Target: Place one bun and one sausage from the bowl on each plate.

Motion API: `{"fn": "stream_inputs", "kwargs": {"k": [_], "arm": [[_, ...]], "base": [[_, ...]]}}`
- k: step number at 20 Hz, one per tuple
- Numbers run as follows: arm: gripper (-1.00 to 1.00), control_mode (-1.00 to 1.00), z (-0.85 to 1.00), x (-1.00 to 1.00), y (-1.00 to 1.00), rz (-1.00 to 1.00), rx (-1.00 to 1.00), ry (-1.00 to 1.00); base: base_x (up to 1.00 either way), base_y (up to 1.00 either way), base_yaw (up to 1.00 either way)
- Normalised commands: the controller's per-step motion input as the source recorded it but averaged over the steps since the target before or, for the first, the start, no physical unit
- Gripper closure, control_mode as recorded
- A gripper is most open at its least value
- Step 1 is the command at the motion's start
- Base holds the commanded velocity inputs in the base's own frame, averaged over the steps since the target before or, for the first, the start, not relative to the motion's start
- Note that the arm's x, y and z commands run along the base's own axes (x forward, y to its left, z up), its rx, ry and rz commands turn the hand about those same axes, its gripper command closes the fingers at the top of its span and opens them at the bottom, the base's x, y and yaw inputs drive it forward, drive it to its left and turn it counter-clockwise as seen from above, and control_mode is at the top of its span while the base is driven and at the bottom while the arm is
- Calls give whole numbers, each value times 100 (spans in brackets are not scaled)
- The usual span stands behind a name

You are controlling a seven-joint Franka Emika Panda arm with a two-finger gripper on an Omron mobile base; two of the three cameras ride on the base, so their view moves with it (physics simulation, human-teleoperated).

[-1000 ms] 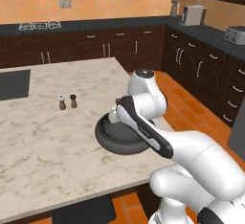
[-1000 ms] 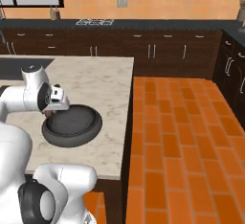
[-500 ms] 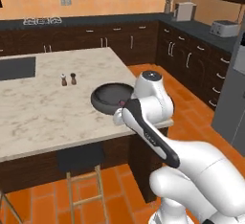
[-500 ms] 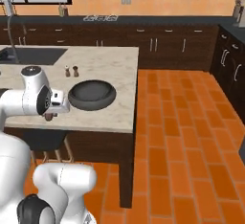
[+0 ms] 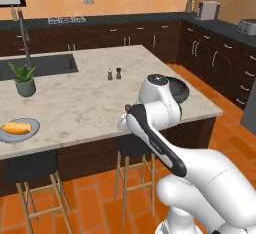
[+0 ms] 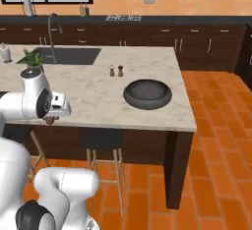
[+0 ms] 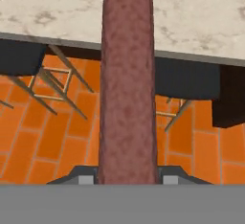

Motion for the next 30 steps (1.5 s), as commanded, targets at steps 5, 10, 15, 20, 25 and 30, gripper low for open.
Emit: {"fn": "stream_inputs", "kwargs": {"k": [5, 10, 15, 20, 25, 30], "arm": [[100, 100, 0, 0, 0, 0, 0, 0], [100, 100, 0, 0, 0, 0, 0, 0], [100, 100, 0, 0, 0, 0, 0, 0], [100, -100, -3, 62, 93, 36, -5, 0], [100, -100, -41, 20, 100, 44, -14, 12], [100, -100, -74, 5, 99, 48, -13, 21]], "base": [[60, 100, 1], [94, 56, 3], [97, 28, -3], [0, 0, 0], [0, 0, 0], [0, 0, 0]]}}
